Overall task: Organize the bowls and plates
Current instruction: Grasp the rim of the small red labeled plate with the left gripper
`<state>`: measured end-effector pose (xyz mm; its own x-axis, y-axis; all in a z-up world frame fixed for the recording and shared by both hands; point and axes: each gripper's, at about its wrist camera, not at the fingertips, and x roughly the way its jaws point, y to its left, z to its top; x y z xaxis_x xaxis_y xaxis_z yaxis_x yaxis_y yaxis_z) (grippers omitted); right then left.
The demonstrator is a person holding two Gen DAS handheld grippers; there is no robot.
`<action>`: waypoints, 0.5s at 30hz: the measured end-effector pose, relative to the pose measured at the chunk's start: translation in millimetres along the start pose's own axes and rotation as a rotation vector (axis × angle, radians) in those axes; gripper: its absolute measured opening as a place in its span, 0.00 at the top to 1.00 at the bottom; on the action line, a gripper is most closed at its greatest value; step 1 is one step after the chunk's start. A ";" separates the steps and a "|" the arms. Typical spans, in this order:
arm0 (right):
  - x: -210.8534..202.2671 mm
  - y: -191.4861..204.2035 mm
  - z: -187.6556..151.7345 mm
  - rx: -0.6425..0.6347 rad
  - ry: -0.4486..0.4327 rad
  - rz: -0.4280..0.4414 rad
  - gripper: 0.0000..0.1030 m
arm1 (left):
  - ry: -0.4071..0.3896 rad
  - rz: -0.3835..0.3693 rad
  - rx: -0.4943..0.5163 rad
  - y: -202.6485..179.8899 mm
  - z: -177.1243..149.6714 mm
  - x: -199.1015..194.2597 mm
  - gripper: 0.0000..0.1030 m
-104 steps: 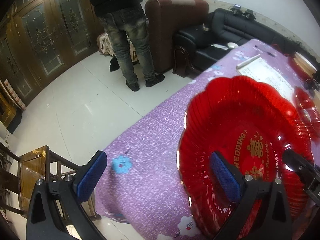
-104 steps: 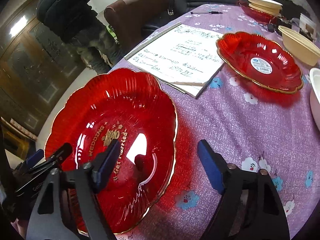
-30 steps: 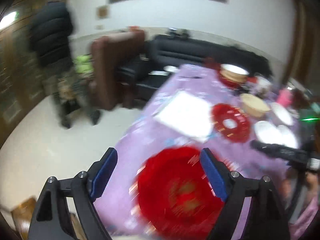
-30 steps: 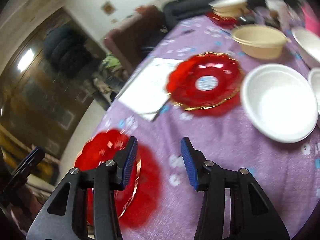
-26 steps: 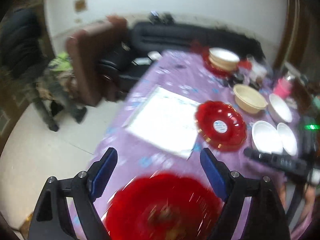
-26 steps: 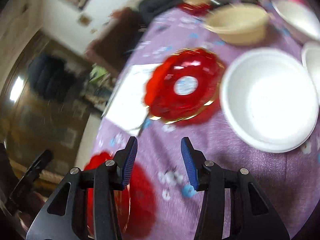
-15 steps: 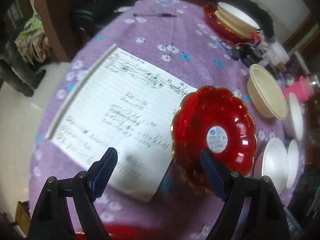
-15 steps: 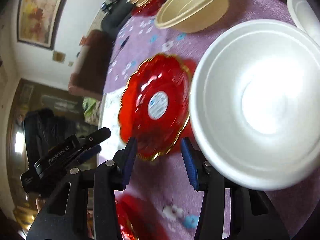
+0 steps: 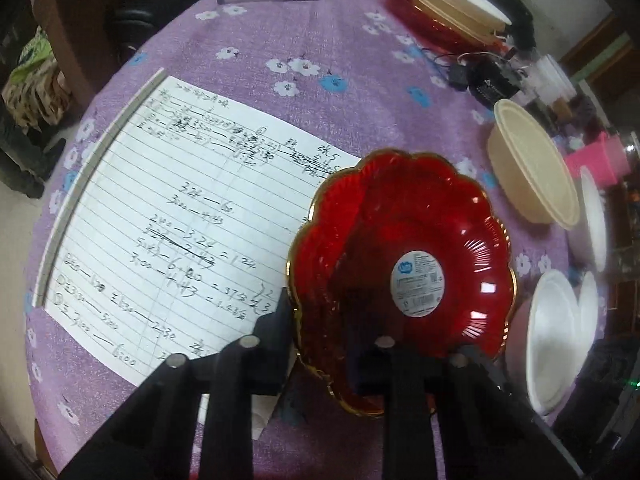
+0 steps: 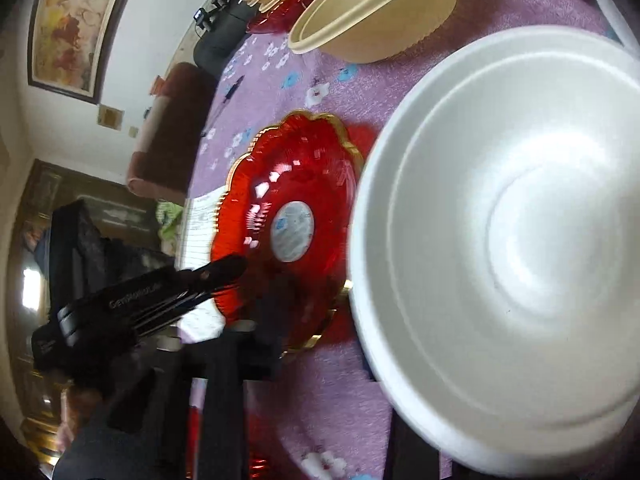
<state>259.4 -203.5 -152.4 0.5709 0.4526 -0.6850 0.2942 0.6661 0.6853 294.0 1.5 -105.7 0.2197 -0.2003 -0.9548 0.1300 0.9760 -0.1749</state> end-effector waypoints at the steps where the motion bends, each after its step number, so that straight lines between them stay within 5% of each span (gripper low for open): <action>1: -1.2 -0.8 0.0 0.001 -0.003 0.005 0.84 | -0.005 0.004 0.005 0.0 -0.3 0.0 0.86; 15: -36.3 32.7 -35.5 -0.148 -0.038 0.029 0.85 | -0.126 0.055 0.060 8.0 -46.7 -75.3 0.89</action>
<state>221.1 -177.0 -113.9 0.6069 0.4519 -0.6538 0.1626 0.7347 0.6587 233.4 28.4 -46.4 0.3470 -0.1597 -0.9242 0.1714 0.9796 -0.1049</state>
